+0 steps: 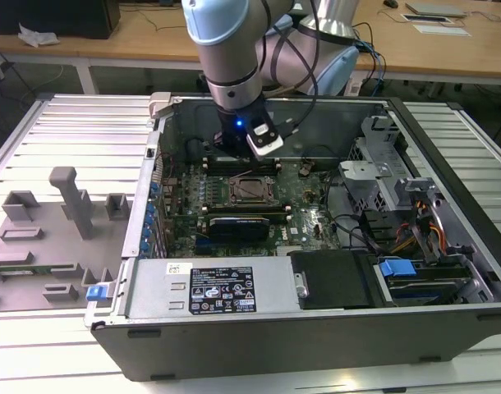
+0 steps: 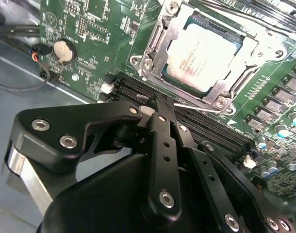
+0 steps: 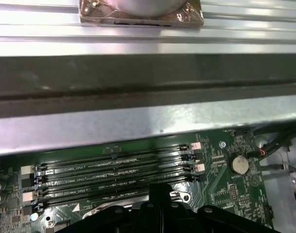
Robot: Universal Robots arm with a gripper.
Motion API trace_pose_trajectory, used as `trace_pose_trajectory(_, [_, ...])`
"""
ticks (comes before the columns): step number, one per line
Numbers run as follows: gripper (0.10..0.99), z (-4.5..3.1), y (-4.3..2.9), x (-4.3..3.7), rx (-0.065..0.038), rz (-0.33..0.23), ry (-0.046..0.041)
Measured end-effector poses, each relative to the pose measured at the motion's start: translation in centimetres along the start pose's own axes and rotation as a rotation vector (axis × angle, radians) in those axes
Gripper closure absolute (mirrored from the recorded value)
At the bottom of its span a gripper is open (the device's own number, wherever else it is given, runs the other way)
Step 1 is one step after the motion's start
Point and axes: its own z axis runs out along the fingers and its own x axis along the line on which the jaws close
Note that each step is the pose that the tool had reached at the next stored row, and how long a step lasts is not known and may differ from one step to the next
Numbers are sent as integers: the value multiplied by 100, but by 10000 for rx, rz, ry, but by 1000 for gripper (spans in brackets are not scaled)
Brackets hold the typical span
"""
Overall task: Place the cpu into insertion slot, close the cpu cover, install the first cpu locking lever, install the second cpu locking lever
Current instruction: 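Install the first cpu locking lever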
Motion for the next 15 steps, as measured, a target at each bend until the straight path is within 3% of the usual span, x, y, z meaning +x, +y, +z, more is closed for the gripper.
trace_pose_trajectory(5, [980, 24, 17, 22, 82, 358, -75])
trace_pose_trajectory(15, [980, 53, 75, 43, 186, 681, -147])
